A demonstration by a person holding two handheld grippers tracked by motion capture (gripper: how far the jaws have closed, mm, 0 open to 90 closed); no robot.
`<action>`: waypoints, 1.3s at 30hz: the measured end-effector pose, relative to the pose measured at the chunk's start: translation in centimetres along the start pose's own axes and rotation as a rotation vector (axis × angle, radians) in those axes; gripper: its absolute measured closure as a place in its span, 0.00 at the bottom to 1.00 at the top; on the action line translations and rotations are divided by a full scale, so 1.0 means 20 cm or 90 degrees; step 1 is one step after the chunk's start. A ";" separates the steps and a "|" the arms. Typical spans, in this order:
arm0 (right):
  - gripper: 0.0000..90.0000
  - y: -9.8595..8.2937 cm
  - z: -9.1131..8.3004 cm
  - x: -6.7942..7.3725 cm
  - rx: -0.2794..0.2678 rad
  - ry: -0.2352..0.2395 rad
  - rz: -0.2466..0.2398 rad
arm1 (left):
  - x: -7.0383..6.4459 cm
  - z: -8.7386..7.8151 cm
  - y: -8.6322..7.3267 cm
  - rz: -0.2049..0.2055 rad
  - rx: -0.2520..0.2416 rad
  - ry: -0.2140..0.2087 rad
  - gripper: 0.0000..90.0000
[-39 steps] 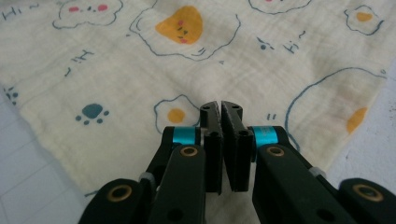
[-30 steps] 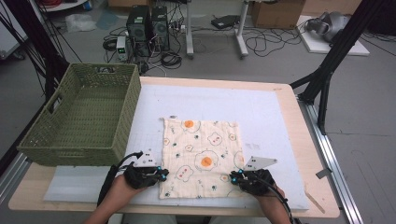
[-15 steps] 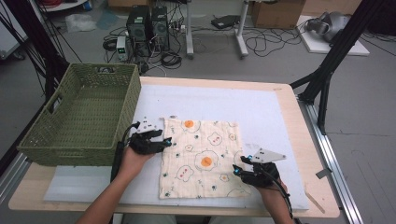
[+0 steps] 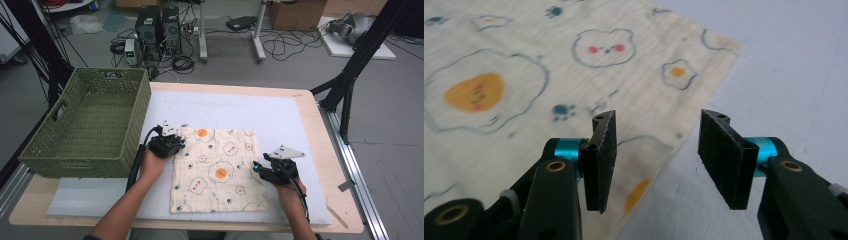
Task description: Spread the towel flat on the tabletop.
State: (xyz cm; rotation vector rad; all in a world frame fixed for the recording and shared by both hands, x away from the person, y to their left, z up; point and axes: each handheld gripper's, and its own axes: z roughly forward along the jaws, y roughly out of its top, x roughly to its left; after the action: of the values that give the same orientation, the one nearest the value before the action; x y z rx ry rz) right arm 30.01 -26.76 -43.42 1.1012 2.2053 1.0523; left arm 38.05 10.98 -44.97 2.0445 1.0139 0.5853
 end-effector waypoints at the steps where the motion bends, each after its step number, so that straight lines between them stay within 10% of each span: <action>1: 0.51 0.02 0.02 -0.02 0.003 -0.011 0.012 | 0.01 0.00 0.00 -0.006 -0.003 0.011 0.94; 7: 0.52 0.10 0.13 -0.08 0.006 -0.042 0.058 | 0.09 -0.01 -0.01 -0.071 -0.021 0.035 0.90; 12: 0.55 0.15 0.25 -0.10 0.033 -0.032 0.078 | 0.10 -0.02 -0.02 -0.092 -0.033 0.018 0.60; 17: 0.93 0.17 0.33 -0.08 0.058 -0.020 0.052 | 0.09 -0.04 -0.01 -0.095 -0.043 -0.001 0.51; 22: 0.96 0.18 0.31 -0.09 0.100 -0.130 0.030 | 0.07 -0.05 -0.01 -0.090 -0.050 -0.028 0.47; 30: 0.40 0.16 0.18 -0.14 -0.010 -0.066 0.088 | 0.09 -0.12 -0.03 -0.122 -0.110 -0.072 0.29; 39: 0.16 0.06 -0.04 -0.11 -0.067 -0.015 0.040 | 0.05 -0.24 -0.05 -0.089 -0.152 -0.140 0.21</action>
State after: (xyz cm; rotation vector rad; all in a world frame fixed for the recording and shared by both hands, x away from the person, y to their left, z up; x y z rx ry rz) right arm 31.17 -28.43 -41.85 1.1362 2.0844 1.1626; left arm 34.98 14.12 -42.80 1.7678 0.9021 0.3799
